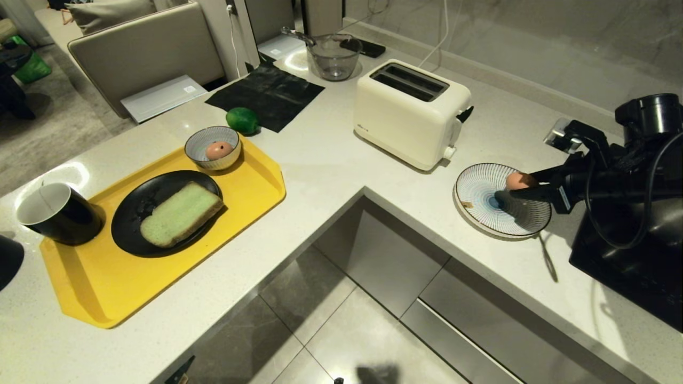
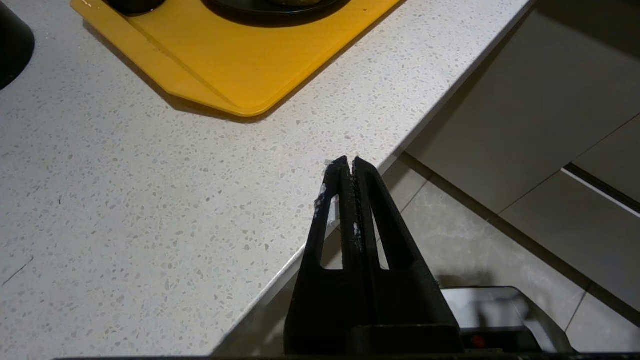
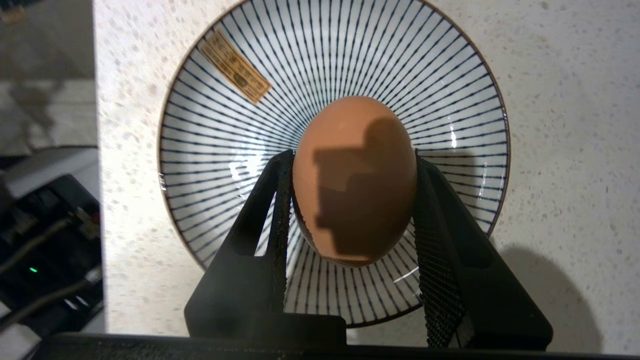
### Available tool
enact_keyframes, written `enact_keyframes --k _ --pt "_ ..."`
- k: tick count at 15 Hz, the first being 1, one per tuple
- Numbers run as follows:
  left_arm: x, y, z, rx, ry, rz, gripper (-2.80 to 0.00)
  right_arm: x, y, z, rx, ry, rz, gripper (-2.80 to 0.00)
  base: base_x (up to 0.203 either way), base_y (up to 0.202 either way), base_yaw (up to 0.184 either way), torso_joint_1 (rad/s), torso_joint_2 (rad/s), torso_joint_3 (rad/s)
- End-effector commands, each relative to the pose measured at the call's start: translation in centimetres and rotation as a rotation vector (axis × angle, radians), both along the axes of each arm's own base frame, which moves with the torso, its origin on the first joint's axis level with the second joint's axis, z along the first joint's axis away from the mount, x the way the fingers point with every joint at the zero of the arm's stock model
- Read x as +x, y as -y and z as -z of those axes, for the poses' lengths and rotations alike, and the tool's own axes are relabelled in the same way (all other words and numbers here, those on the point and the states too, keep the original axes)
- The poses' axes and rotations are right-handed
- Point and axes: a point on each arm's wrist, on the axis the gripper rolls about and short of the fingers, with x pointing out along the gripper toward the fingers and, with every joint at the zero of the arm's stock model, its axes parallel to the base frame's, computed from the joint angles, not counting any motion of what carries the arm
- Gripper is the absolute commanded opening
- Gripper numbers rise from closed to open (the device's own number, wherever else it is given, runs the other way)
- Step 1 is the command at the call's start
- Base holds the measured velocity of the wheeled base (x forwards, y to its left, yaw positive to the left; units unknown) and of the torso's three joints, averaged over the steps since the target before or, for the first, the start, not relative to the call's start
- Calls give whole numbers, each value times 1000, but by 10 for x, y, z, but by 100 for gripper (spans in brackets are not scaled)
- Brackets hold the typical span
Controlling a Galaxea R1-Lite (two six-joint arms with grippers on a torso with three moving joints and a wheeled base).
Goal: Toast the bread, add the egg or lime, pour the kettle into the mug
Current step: Put the egg in the bowl
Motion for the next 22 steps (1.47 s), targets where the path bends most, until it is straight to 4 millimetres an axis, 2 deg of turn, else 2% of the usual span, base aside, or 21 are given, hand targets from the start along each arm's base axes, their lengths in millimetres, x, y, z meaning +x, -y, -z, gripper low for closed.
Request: enact_keyframes --k 1,3,10,12,22 --pt "0 0 0 0 -1 -1 -280 -21 -3 -23 53 30 33 -280 0 0 0 0 0 0" --pt "0 0 0 0 -2 -1 -280 -38 -5 -40 101 54 62 -280 0 0 0 0 0 0" --pt "0 0 0 0 -1 -1 -280 -98 -11 -79 256 98 160 -280 0 0 0 0 0 0" --pt "0 0 0 0 -1 0 -280 -106 -11 -80 268 98 205 -280 0 0 0 0 0 0" --pt "0 0 0 0 -1 -1 -280 -131 -14 -79 291 95 219 -280 0 0 0 0 0 0"
